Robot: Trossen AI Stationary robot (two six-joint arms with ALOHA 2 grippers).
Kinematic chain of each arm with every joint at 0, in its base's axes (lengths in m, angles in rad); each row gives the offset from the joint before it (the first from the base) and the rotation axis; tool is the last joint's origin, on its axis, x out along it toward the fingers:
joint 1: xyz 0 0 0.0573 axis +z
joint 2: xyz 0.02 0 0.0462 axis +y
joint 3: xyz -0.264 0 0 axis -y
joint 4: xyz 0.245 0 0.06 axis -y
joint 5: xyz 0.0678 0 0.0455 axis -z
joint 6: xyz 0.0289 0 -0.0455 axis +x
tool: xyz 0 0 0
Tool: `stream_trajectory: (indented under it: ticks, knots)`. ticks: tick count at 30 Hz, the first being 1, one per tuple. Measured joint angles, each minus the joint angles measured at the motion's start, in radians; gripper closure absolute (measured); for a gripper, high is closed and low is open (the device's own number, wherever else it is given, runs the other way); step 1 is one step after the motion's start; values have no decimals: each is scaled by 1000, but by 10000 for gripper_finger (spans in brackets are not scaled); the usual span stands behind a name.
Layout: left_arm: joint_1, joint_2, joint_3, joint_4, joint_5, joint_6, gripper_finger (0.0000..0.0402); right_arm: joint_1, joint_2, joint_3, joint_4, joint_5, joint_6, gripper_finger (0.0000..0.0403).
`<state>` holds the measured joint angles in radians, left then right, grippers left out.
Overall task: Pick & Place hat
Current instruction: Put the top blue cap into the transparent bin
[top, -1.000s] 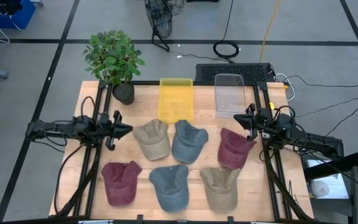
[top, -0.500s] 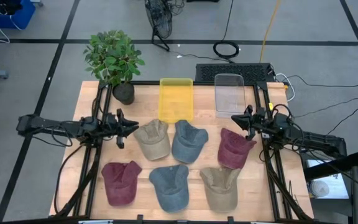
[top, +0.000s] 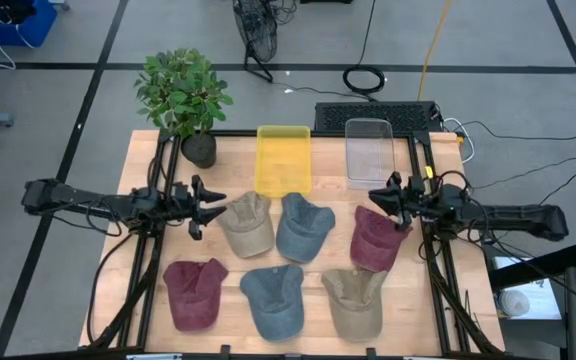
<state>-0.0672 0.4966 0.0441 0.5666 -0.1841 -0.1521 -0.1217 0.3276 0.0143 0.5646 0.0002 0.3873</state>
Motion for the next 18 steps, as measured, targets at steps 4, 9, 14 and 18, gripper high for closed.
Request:
stream_trajectory:
  ticks: [4,9,14,18]
  knots:
    - [0,1,0,12,-30,11,220,41,74,0,31,86,-36,311]
    - [0,1,0,13,-34,17,220,87,182,2,137,109,-67,258]
    - [0,1,0,13,-55,19,220,140,308,57,205,112,-116,226]
    - [0,1,0,12,-63,25,220,189,442,126,205,176,-165,221]
